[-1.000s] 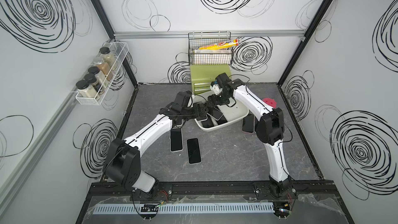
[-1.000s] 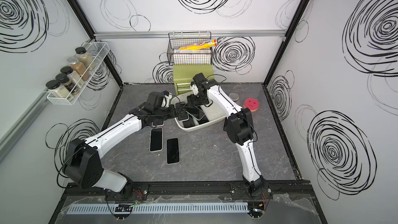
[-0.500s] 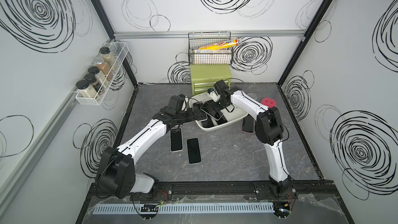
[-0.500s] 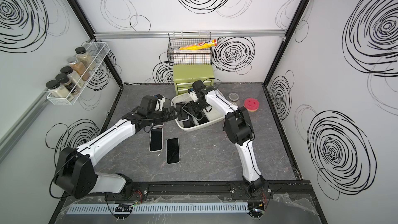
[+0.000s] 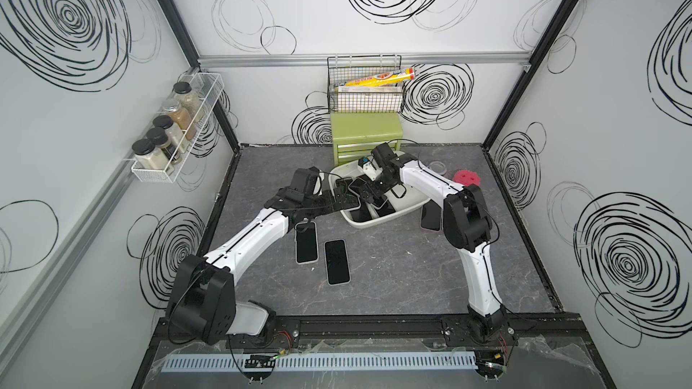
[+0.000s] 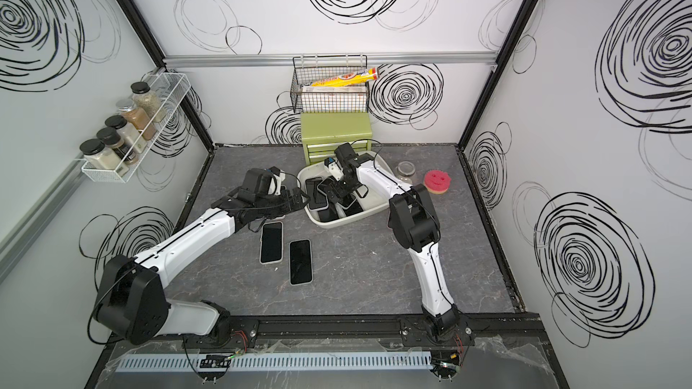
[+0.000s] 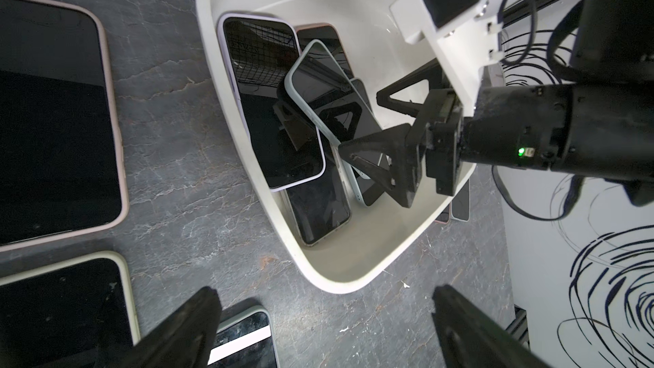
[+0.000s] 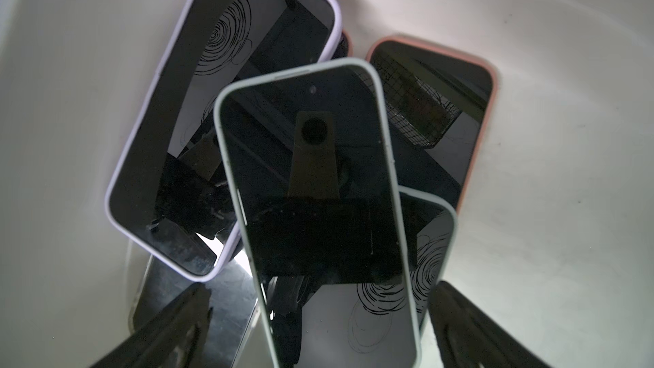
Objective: Take the phone out of the storage box
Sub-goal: Pick up the phone from the storage box.
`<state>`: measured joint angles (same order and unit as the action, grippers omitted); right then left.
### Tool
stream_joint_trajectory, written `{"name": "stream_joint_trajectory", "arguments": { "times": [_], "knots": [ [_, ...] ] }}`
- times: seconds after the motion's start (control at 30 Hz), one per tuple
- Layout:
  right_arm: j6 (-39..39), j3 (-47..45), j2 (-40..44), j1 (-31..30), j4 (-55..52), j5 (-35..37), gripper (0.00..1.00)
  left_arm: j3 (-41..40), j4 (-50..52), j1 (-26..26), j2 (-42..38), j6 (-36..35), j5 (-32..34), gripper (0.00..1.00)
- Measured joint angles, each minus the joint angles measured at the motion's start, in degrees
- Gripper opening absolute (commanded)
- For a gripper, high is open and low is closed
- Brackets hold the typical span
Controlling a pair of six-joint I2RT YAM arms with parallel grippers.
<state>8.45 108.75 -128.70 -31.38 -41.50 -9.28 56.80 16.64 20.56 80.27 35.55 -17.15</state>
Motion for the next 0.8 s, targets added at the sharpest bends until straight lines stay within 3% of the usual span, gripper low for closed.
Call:
{"name": "stream_joint_trajectory", "arguments": {
  "times": [0.23,0.33,0.5,0.63,0.8],
  "knots": [
    [0.2,0.0,-2.1,-0.3,0.1,0.3,1.00,-1.1,0.0,-0.1,0.0,0.0,0.0,0.99],
    [0.2,0.0,-2.1,-0.6,0.2,1.2,0.92,-1.2,0.0,-0.1,0.0,0.0,0.0,0.99],
    [-0.1,-0.1,-2.1,-0.8,0.7,3.3,0.69,-1.2,0.0,-0.1,0.0,0.0,0.0,0.99],
    [-0.7,-0.1,-1.9,-1.1,1.0,4.5,0.37,-1.2,0.0,-0.1,0.0,0.0,0.0,0.99],
    [-1.9,-0.3,-1.6,-1.1,1.0,5.6,0.29,-1.2,0.0,-0.1,0.0,0.0,-0.2,0.99]
  ]
}}
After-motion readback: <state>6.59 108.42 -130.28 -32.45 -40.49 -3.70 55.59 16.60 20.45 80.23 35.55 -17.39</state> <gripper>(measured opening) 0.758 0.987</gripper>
